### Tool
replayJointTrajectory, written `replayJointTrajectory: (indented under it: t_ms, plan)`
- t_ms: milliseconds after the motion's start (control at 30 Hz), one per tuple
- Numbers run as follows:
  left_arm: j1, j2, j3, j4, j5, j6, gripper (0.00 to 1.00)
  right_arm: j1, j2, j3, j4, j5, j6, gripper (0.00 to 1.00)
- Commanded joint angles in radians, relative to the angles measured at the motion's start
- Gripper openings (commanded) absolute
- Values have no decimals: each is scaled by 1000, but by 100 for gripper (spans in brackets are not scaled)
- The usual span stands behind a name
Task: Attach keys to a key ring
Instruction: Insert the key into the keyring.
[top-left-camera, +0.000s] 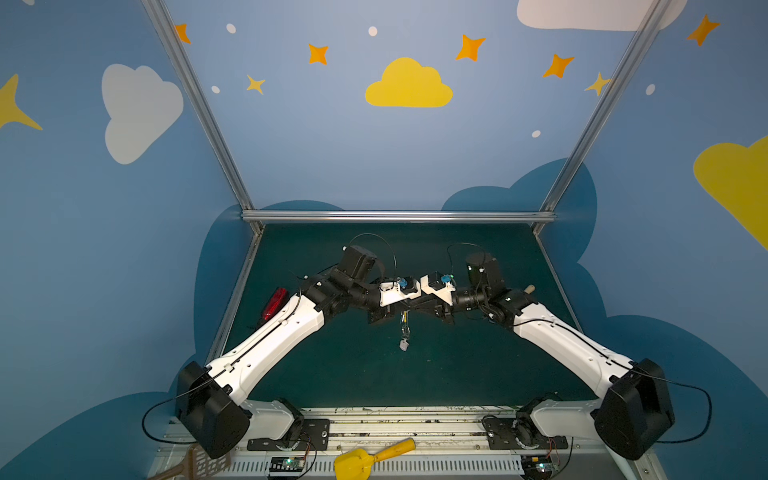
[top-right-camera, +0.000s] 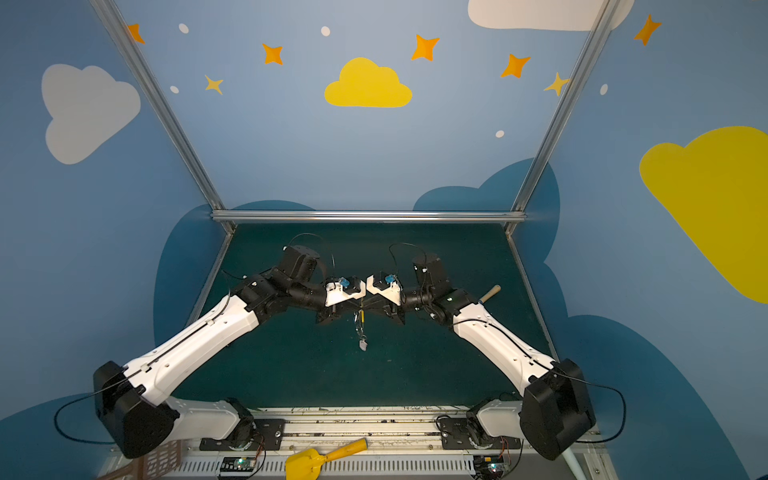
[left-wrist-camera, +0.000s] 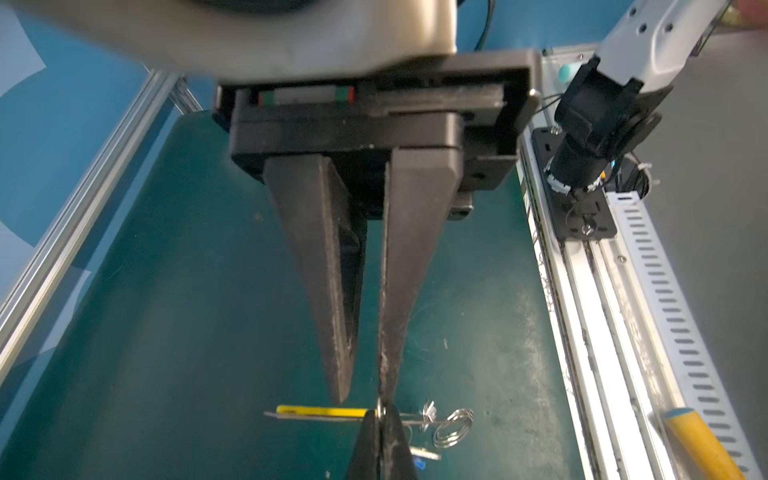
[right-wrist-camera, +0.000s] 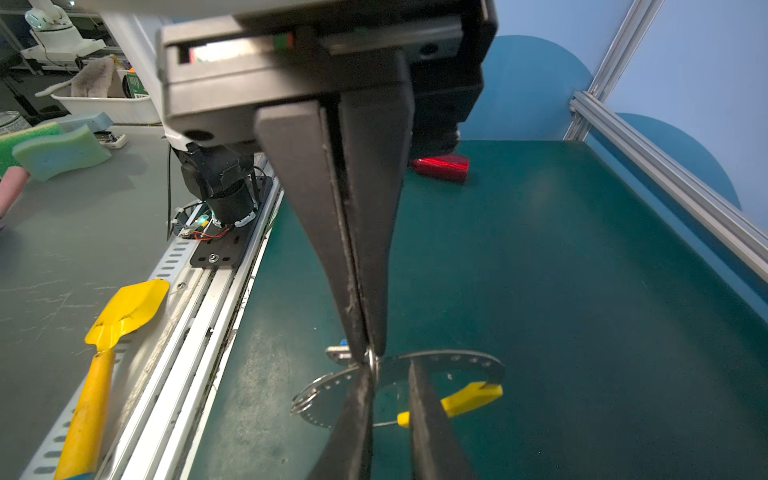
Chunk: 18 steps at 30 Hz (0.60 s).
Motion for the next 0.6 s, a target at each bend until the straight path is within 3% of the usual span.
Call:
replayJointTrajectory:
  t_ms: [0, 233, 467, 533, 567]
  plan:
    - [-18, 11, 50, -108, -28, 72, 3, -4, 15, 28, -34, -32, -22, 19]
    - [-46, 24, 104, -138, -76, 98, 3, -4, 52, 41, -28, -117, -22, 1]
    - [-66, 23, 108, -114, -88, 77, 4, -5, 38, 21, 46, -130, 31, 0]
    - [-63, 2, 71, -56, -103, 49, 11, -7, 35, 10, 66, -130, 42, 0]
    - [-60, -13, 46, -15, -111, 26, 24, -10, 34, 7, 71, -128, 43, 0]
